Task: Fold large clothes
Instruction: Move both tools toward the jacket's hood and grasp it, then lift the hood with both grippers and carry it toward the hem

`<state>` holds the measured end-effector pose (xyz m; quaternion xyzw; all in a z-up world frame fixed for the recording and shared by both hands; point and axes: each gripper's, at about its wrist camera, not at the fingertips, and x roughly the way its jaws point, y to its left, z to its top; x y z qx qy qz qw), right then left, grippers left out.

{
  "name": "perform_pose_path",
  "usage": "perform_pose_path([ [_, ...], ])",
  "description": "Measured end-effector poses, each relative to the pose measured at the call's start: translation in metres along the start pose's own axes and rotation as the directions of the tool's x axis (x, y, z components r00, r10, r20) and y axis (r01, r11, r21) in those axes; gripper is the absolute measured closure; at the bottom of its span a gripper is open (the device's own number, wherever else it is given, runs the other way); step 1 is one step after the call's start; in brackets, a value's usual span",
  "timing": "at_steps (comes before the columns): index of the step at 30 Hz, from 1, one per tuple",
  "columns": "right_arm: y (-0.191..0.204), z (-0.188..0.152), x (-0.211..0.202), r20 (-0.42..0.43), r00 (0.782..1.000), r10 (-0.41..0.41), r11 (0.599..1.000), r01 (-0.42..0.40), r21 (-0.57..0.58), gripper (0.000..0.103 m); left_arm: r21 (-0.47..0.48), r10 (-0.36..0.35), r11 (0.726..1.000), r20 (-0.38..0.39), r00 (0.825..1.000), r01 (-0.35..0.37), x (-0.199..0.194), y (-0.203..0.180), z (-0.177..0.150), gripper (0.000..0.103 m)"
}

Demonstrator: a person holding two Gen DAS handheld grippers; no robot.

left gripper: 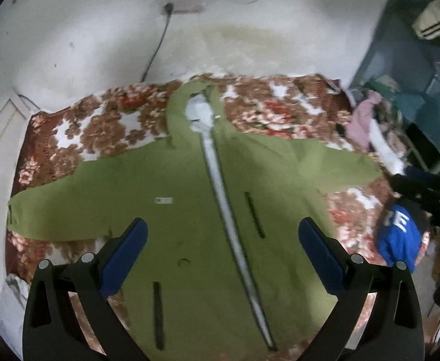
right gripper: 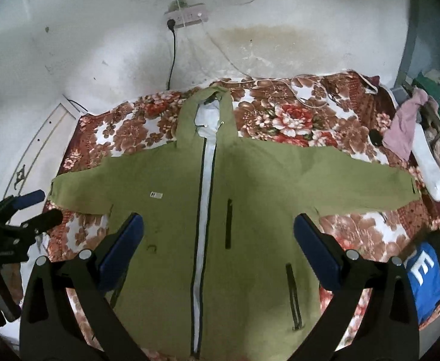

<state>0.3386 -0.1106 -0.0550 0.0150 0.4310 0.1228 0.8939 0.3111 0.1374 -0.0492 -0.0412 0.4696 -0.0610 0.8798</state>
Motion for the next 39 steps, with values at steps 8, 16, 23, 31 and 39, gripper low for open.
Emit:
perform_pose_path([
  [8,0.000,0.067,0.104,-0.033,0.999,-0.005,1.000,0.004,-0.031,0.005,0.015,0.077,0.997,0.017,0.997,-0.078,0.069,0.036,0.056,0.005],
  [16,-0.007,0.143,0.217,-0.046,0.999,0.020,0.997,-0.023,-0.079,0.005,0.000,0.098,0.995,0.066,0.993,-0.098,0.133,0.073,0.118,0.005],
  [23,-0.013,0.192,0.321,-0.083,0.995,0.063,0.994,-0.070,-0.085,0.005,0.014,0.124,0.992,0.060,0.990,-0.125,0.203,0.106,0.164,0.005],
  [31,-0.017,0.225,0.444,-0.139,0.990,0.040,0.991,-0.057,-0.120,0.005,0.050,0.146,0.988,0.023,0.989,-0.147,0.311,0.148,0.209,0.005],
  [39,-0.046,0.253,0.534,-0.173,0.983,0.066,0.995,-0.078,-0.065,0.005,0.168,0.181,0.969,0.023,0.983,-0.183,0.413,0.175,0.242,0.005],
])
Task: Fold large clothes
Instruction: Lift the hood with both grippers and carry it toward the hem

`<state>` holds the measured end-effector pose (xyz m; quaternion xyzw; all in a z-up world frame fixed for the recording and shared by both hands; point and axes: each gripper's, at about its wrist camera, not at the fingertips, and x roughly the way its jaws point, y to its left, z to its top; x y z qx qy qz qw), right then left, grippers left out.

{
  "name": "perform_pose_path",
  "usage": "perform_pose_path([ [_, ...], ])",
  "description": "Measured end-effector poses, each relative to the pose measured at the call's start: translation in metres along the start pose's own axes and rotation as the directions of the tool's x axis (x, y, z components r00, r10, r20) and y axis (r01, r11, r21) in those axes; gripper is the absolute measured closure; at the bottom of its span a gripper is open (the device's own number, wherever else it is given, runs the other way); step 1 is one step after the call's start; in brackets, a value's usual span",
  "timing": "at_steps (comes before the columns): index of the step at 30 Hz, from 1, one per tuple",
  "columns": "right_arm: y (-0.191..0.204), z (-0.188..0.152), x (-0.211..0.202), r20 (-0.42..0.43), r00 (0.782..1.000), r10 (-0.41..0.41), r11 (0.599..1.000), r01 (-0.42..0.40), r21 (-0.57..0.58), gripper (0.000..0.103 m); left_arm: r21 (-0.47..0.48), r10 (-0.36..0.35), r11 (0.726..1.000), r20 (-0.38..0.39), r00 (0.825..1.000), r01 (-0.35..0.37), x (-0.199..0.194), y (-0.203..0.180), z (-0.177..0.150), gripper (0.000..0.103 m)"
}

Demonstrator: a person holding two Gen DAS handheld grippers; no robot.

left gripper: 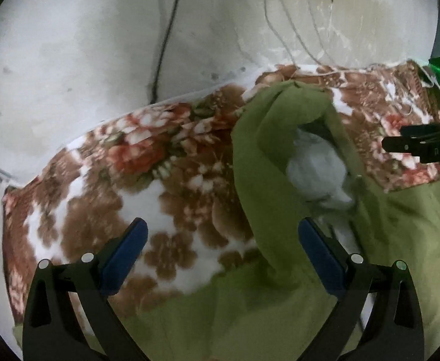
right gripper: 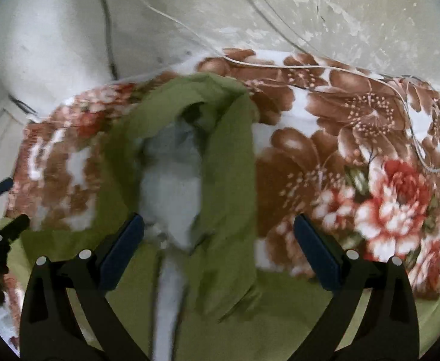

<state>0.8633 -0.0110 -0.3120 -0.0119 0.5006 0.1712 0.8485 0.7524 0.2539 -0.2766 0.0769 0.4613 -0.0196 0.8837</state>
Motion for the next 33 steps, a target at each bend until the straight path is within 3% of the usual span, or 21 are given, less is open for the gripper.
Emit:
perform_pose_path([
  [3,-0.007,0.014,0.023,-0.008,1.000,0.000,1.000,-0.001,-0.016,0.005,-0.005,-0.050,0.999,-0.012,0.999,0.050,0.030,0.005,0.015,0.005],
  [7,-0.013,0.029,0.052,-0.044,0.994,0.096,0.995,-0.098,-0.031,0.005,-0.035,-0.185,0.983,-0.063,0.981,0.183,0.068,0.006,0.034,0.007],
  [13,-0.025,0.051,0.088,-0.066,0.991,0.115,0.993,-0.116,-0.010,0.005,-0.004,-0.263,0.964,-0.134,0.956,0.265,0.119,-0.003,0.055,0.021],
  [16,-0.022,0.057,0.102,-0.087,0.989,0.121,0.992,-0.123,-0.022,0.008,0.043,-0.243,0.967,-0.156,0.957,0.252,0.132,-0.012,0.058,0.028],
  [17,-0.020,0.058,0.107,-0.110,0.985,0.136,0.989,-0.141,-0.037,0.021,0.046,-0.241,0.967,-0.169,0.956,0.252,0.137,-0.013,0.058,0.031],
  [20,-0.010,0.055,0.118,-0.161,0.976,0.144,0.981,-0.162,-0.104,0.043,0.031,-0.264,0.961,-0.193,0.945,0.274,0.149,-0.020,0.059,0.044],
  [22,-0.006,0.052,0.118,-0.168,0.975,0.149,0.978,-0.170,-0.121,0.059,0.036,-0.284,0.954,-0.207,0.936,0.298,0.152,-0.029,0.059,0.082],
  [23,-0.005,0.050,0.117,-0.169,0.974,0.151,0.977,-0.173,-0.126,0.076,0.062,-0.277,0.954,-0.205,0.939,0.294,0.150,-0.036,0.059,0.090],
  [25,-0.003,0.049,0.114,-0.168,0.976,0.135,0.974,-0.161,-0.157,0.093,0.099,-0.272,0.951,-0.191,0.943,0.294,0.145,-0.046,0.060,0.099],
  [33,0.019,0.048,0.066,-0.077,0.991,0.107,0.960,-0.123,-0.251,0.096,0.133,-0.271,0.948,-0.143,0.952,0.290,0.102,-0.054,0.073,0.100],
])
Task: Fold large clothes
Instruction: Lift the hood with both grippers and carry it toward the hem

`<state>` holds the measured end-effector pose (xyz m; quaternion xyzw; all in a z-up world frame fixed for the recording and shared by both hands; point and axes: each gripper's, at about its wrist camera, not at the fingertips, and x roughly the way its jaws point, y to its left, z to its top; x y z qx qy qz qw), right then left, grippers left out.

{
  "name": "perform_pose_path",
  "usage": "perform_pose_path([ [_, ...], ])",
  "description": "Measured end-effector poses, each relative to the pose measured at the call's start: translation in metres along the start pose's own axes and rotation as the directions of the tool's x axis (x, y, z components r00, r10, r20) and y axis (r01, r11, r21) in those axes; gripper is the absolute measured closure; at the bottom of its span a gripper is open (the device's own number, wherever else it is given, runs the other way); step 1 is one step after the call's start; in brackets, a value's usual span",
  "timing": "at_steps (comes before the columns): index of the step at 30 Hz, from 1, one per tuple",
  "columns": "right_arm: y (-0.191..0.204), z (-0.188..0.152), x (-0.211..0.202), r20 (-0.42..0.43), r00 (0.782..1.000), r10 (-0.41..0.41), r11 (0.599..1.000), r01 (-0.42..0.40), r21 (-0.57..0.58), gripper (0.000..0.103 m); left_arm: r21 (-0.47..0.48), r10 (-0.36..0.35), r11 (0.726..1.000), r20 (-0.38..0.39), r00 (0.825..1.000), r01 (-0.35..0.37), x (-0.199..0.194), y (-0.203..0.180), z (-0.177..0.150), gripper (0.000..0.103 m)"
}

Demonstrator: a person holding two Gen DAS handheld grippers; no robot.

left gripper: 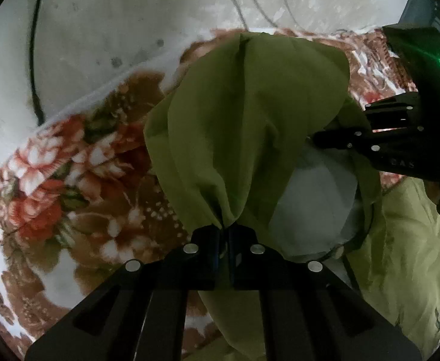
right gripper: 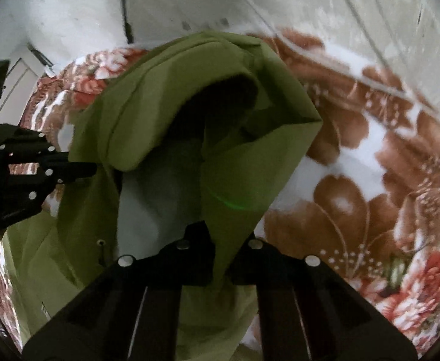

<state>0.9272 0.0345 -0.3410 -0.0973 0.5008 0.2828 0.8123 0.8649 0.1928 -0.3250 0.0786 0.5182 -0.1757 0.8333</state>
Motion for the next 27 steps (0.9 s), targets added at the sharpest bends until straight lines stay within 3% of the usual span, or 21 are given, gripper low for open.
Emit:
perform_pose_path([
  [8,0.033,-0.025,-0.078,0.114,0.991,-0.066,0.995,0.074,-0.065,0.096,0.060,0.045,0.997,0.090,0.995,-0.051,-0.071,-0.029,-0.019,0.100],
  [11,0.051,-0.043,-0.105,0.162,0.981,-0.105,0.987,0.123,-0.107,0.096,0.071,0.032,0.997,0.126,0.991,-0.042,-0.097,-0.042,-0.033,0.100],
  [14,0.059,-0.063,-0.129,0.196,0.976,-0.092,0.991,0.110,-0.079,0.096,0.085,0.041,0.995,0.159,0.986,-0.055,-0.118,-0.055,-0.050,0.100],
  [23,0.100,-0.151,-0.162,0.247,0.965,-0.092,0.988,0.120,-0.100,0.096,0.130,0.105,0.981,0.258,0.961,-0.142,-0.153,-0.108,-0.132,0.100],
  [27,0.112,-0.196,-0.160,0.242,0.967,-0.083,0.991,0.106,-0.086,0.096,0.150,0.114,0.976,0.261,0.959,-0.157,-0.151,-0.133,-0.177,0.100],
])
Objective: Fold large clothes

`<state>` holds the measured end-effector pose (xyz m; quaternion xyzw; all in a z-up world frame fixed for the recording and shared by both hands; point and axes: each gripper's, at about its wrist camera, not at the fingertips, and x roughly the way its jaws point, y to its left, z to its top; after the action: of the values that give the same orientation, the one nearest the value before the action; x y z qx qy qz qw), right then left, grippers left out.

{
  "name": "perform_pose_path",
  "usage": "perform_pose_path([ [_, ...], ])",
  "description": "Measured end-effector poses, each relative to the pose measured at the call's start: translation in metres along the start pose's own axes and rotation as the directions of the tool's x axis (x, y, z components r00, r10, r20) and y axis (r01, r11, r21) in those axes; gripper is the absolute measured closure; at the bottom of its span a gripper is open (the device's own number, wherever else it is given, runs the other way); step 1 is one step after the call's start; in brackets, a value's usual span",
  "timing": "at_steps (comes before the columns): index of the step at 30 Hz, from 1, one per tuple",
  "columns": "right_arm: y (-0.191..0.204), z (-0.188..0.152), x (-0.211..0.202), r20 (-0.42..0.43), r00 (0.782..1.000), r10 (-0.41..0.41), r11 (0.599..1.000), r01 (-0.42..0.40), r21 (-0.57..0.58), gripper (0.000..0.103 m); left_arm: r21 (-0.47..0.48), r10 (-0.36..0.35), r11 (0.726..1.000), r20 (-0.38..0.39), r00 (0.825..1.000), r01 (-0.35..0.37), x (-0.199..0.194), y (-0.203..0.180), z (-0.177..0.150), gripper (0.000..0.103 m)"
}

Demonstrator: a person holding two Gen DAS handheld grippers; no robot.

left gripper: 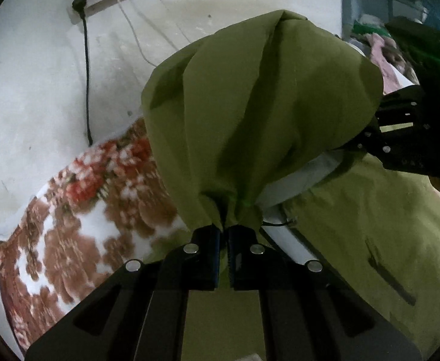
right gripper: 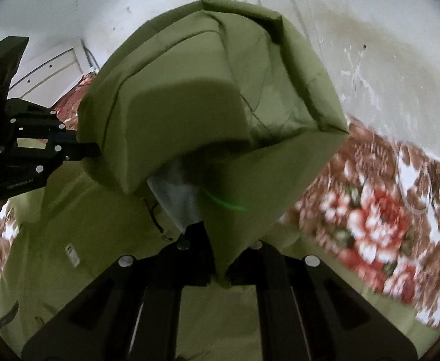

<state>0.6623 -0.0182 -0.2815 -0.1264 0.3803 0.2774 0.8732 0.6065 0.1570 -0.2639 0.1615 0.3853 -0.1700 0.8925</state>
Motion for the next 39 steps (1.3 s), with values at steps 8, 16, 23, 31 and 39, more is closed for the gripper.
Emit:
perform_pose_path([
  [8,0.026,-0.088,-0.016,-0.024,0.999,0.044,0.997,-0.042,0.063,0.061,0.001,0.081,0.997,0.014,0.997,-0.081,-0.024,-0.053,-0.081,0.063],
  [16,0.027,-0.168,-0.046,-0.097,0.991,0.097,0.980,-0.077,0.186,0.035,-0.083,0.045,0.995,-0.091,0.995,-0.053,-0.035,-0.090,-0.169,0.050],
  [23,0.005,-0.191,-0.096,-0.117,0.990,0.079,0.967,-0.048,0.252,0.030,-0.198,0.022,0.979,-0.132,0.991,-0.048,-0.075,-0.081,-0.192,0.048],
  [31,-0.003,-0.134,-0.106,-0.094,0.995,0.036,0.977,-0.015,0.212,0.023,-0.234,0.049,0.970,-0.057,0.997,-0.061,-0.093,-0.059,-0.117,0.034],
  [39,0.032,-0.109,-0.032,-0.142,0.990,0.007,0.986,0.017,0.167,0.017,-0.249,0.051,0.966,-0.056,0.997,-0.064,-0.043,-0.069,-0.084,0.025],
])
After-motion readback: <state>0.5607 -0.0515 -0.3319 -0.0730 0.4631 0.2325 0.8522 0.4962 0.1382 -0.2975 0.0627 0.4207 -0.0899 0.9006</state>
